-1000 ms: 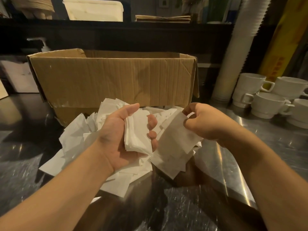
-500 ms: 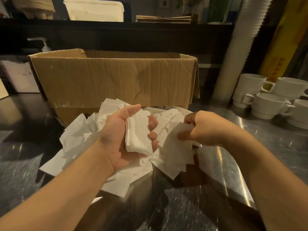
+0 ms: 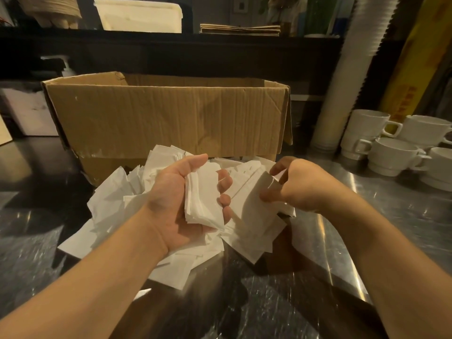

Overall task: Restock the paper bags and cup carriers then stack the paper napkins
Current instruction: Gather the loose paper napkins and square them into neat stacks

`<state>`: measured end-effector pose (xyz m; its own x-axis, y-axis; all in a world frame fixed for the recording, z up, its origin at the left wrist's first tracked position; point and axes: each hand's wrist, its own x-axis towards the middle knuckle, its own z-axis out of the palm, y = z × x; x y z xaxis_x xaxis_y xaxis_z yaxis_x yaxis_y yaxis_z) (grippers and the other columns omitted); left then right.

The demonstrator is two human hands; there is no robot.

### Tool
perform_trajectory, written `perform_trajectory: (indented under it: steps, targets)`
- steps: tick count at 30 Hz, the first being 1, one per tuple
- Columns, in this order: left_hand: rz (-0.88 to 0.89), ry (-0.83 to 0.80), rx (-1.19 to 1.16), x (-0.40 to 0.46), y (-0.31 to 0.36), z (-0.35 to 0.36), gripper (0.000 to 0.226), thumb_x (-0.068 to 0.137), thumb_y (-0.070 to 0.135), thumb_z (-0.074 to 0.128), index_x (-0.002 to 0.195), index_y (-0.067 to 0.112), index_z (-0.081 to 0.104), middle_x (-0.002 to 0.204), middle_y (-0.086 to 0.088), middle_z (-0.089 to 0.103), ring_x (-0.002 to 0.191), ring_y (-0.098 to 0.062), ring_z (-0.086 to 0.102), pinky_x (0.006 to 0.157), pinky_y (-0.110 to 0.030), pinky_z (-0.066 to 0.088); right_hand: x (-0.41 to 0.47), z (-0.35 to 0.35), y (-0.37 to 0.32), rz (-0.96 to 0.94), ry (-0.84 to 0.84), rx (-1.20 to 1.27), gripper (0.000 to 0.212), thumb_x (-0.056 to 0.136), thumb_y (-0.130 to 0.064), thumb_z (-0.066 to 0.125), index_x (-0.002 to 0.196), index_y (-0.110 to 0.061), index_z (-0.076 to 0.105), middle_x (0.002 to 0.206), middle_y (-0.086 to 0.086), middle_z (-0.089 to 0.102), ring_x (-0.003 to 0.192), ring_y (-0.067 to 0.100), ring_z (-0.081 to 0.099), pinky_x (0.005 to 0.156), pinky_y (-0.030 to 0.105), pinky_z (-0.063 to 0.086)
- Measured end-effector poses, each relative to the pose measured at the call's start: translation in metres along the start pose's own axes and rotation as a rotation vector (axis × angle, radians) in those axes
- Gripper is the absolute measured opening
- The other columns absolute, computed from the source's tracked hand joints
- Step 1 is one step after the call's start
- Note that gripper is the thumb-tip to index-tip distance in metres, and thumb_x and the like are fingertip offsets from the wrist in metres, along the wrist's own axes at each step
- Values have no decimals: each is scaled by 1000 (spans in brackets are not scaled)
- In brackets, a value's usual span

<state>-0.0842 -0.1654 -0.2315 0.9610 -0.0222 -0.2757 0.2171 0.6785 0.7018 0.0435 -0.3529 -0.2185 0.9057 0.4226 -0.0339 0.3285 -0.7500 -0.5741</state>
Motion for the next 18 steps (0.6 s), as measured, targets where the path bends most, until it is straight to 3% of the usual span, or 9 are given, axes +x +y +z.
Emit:
perform_trajectory:
  steps: [4, 8, 12, 15, 16, 18]
  targets:
    - [-1, -5, 1, 1, 0, -1, 45, 85, 39, 62, 121, 12, 63, 101, -9, 64, 71, -22, 54, 71, -35, 43, 0, 3, 0, -33, -8, 35, 41, 83, -25, 84, 115, -31, 59, 111, -2, 64, 94, 18, 62, 63, 21, 49]
    - [-7, -16, -3, 1, 0, -3, 44, 86, 39, 62, 121, 11, 63, 101, -9, 63, 71, -22, 54, 71, -36, 44, 0, 3, 0, -84, 44, 53, 28, 96, -23, 70, 122, -27, 62, 114, -1, 65, 97, 17, 62, 60, 18, 44]
    - [-9, -39, -19, 3, -1, -4, 45, 83, 38, 67, 120, 12, 61, 100, -7, 62, 71, -21, 54, 71, -35, 45, -3, -2, -4, -134, 50, 191, 18, 98, -20, 63, 116, -22, 68, 111, -2, 68, 100, 17, 64, 69, 19, 49]
    - [16, -45, -4, 4, -1, -4, 53, 74, 33, 75, 120, 12, 62, 102, -7, 64, 72, -21, 55, 73, -35, 47, -14, -13, -9, -256, -85, 453, 14, 88, -19, 65, 78, -21, 74, 89, 3, 72, 89, 21, 68, 86, 35, 56]
    - [29, -34, 1, 5, -1, -4, 54, 73, 31, 76, 121, 11, 64, 104, -8, 65, 75, -21, 56, 77, -36, 49, -17, -16, -8, -323, -171, 548, 16, 82, -20, 64, 67, -22, 71, 85, 4, 69, 85, 21, 66, 84, 35, 57]
    - [47, -29, 0, 4, -1, -4, 52, 76, 29, 74, 123, 7, 66, 109, -10, 66, 82, -22, 60, 95, -39, 49, -22, -19, -7, -442, -351, 715, 13, 75, -18, 62, 66, -21, 69, 83, 5, 67, 82, 19, 66, 78, 32, 59]
